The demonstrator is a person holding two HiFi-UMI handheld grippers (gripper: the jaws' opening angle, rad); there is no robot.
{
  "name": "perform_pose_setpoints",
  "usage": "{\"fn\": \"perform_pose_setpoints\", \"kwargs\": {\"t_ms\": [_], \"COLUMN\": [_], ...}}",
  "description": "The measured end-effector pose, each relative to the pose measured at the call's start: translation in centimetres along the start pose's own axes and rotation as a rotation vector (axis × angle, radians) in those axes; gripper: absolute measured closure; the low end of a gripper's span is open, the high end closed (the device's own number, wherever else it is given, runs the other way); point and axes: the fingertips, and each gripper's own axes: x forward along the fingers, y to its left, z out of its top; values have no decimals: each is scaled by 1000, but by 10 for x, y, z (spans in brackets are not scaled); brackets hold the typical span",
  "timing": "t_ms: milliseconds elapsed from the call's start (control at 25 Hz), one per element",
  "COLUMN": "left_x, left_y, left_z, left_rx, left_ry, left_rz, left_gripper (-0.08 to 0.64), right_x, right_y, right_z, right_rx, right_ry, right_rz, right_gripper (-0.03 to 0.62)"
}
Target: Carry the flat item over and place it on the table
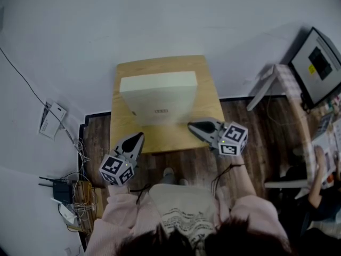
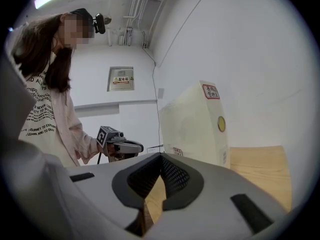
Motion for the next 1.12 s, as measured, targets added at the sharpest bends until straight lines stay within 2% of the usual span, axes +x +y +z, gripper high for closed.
{"fn": "perform_pose_setpoints", "kwargs": {"t_ms": [440,1120], "left_x": [0,6], "left_y": [-17,-16], "left_z": [3,9], "left_rx": [30,42], "left_ry": [-11,-18], "left_rz": [-14,-30], "left_gripper": [568,568], "right_x": [-4,0], "right_y": [19,20], "right_z": [2,6], "right_rx": [-57,-62], "right_ry": [-8,-13], "right_rz": [28,46], "right_gripper": [600,600]}}
